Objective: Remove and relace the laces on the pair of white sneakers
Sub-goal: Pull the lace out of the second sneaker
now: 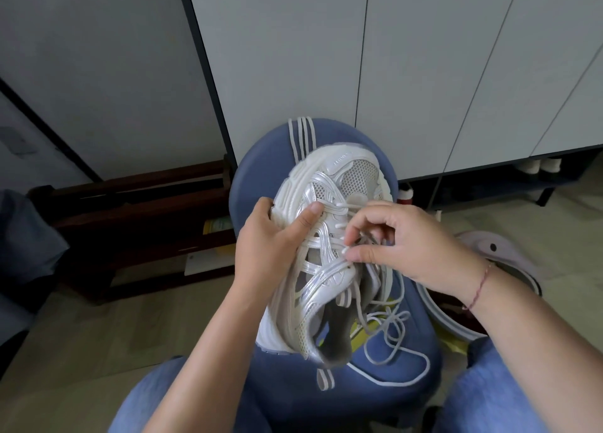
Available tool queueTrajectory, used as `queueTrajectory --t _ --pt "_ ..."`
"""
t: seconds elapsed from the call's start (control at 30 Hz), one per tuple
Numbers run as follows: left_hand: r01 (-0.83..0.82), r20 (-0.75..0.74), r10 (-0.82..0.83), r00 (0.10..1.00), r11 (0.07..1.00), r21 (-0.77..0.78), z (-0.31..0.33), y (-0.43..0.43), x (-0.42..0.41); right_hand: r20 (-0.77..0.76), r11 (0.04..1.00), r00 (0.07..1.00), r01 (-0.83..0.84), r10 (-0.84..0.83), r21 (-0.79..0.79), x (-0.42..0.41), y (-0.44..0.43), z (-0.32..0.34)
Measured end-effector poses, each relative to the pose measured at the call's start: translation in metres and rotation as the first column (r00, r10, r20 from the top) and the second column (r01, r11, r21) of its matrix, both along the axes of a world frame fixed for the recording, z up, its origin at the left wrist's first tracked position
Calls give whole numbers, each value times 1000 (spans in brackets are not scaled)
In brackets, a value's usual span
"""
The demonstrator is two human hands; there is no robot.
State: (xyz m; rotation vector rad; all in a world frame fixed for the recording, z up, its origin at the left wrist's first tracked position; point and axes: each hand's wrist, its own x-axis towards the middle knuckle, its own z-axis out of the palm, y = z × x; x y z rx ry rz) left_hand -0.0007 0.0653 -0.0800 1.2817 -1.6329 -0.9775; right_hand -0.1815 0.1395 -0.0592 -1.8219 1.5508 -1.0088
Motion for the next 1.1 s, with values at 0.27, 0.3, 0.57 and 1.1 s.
queueTrajectory --t 0.27,0.3,0.57,1.1 --pt "103 8 -104 995 991 85 1 -3 2 -225 978 973 -86 42 -188 2 1 6" --pt "123 -3 -123 992 986 109 0 -4 3 -242 975 969 -103 53 -198 2 2 6" --pt "197 -27 -195 980 968 156 -2 -4 5 -363 976 931 -121 49 -180 7 4 4" --pt "75 -21 -74 997 995 67 -6 -9 7 -21 989 998 47 -50 -143 12 4 -5"
